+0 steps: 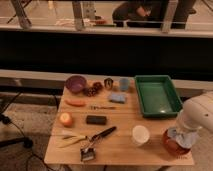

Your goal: Place towel in red bowl

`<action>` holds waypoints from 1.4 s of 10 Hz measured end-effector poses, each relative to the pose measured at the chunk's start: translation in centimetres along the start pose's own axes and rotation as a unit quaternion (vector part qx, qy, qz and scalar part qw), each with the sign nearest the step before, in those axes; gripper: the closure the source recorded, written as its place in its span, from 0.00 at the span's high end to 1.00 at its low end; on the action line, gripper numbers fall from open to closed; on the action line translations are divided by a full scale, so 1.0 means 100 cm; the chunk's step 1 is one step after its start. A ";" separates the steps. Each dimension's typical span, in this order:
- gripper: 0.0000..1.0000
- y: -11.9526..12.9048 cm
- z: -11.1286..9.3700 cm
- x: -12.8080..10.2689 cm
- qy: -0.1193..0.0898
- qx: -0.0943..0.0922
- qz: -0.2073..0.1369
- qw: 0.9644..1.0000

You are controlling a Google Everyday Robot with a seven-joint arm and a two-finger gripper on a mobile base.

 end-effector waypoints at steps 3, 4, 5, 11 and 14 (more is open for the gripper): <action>0.05 0.010 0.001 -0.005 -0.007 -0.001 0.010 1.000; 0.05 0.010 0.004 -0.012 -0.011 -0.003 0.006 1.000; 0.05 0.009 0.009 -0.017 -0.015 -0.005 0.003 1.000; 0.05 0.003 0.025 -0.005 -0.011 -0.008 0.020 1.000; 0.09 0.005 0.025 0.000 -0.003 -0.011 0.023 1.000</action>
